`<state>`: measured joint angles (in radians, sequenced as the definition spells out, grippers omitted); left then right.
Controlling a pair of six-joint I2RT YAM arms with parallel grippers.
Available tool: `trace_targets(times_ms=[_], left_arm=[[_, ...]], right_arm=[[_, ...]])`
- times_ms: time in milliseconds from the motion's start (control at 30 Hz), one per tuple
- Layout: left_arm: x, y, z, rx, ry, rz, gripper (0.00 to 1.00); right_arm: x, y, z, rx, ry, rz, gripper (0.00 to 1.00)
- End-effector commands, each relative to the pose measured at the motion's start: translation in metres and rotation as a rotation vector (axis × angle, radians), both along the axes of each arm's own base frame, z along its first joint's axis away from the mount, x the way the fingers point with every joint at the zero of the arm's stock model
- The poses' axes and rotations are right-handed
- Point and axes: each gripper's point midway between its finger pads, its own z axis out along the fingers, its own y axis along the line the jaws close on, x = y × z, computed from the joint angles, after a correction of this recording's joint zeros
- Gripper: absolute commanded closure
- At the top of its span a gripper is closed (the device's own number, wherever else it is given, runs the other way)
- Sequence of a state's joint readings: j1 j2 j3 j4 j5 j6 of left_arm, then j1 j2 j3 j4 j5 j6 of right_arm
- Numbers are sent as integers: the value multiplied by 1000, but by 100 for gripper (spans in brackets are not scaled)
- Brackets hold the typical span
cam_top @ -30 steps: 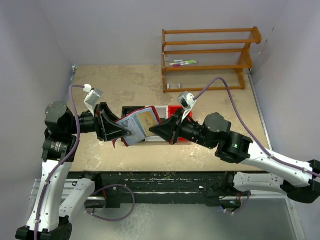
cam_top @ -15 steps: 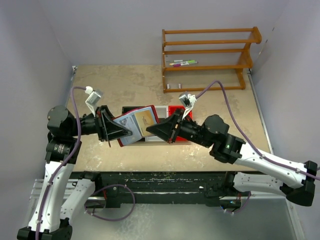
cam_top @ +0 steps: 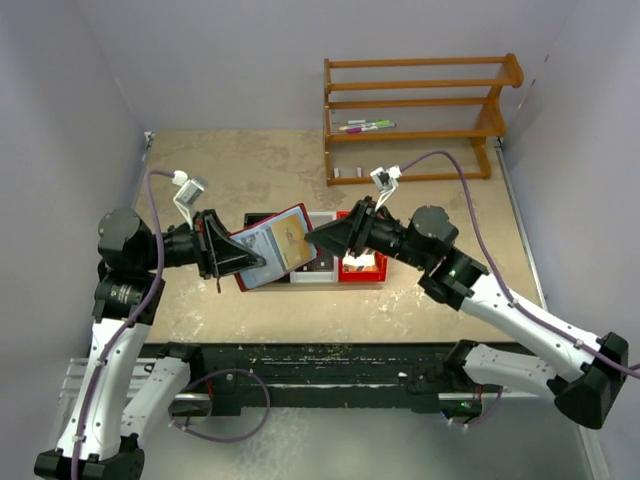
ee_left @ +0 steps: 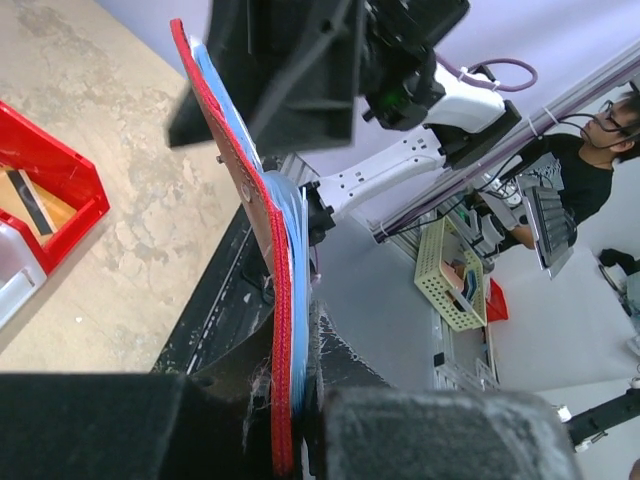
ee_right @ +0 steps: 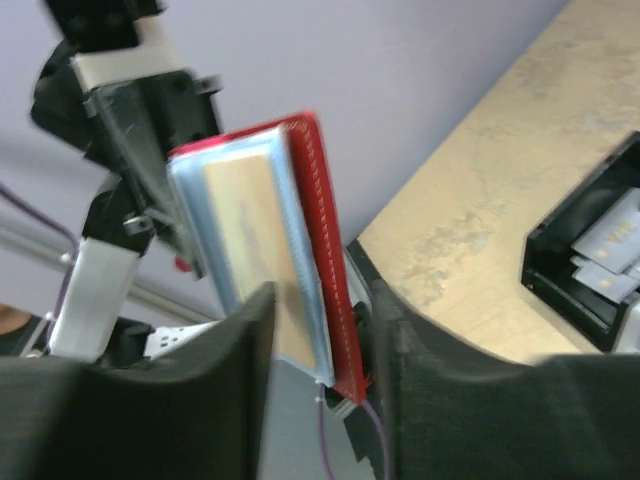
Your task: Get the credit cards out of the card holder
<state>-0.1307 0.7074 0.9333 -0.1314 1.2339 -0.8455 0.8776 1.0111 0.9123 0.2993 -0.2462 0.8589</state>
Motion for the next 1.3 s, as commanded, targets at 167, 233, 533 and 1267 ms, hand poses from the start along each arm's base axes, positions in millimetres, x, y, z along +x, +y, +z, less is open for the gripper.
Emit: trace_targets(times_ms=[167,233,533,1267], left_arm=[[17,3,-19,96,-15,43,98],[19,3,-21,99,-11,42,98],[25,1,-23,93,15,35,98],[13,0,-14,68,27,-39,96]], right_arm=[[17,-39,41,-49,-122,-26,13],[12,-43,49,-59,-168,-20,12],[-22,-6,75,80,-225,255,31],[-42,52,37,41,-145,548,52]])
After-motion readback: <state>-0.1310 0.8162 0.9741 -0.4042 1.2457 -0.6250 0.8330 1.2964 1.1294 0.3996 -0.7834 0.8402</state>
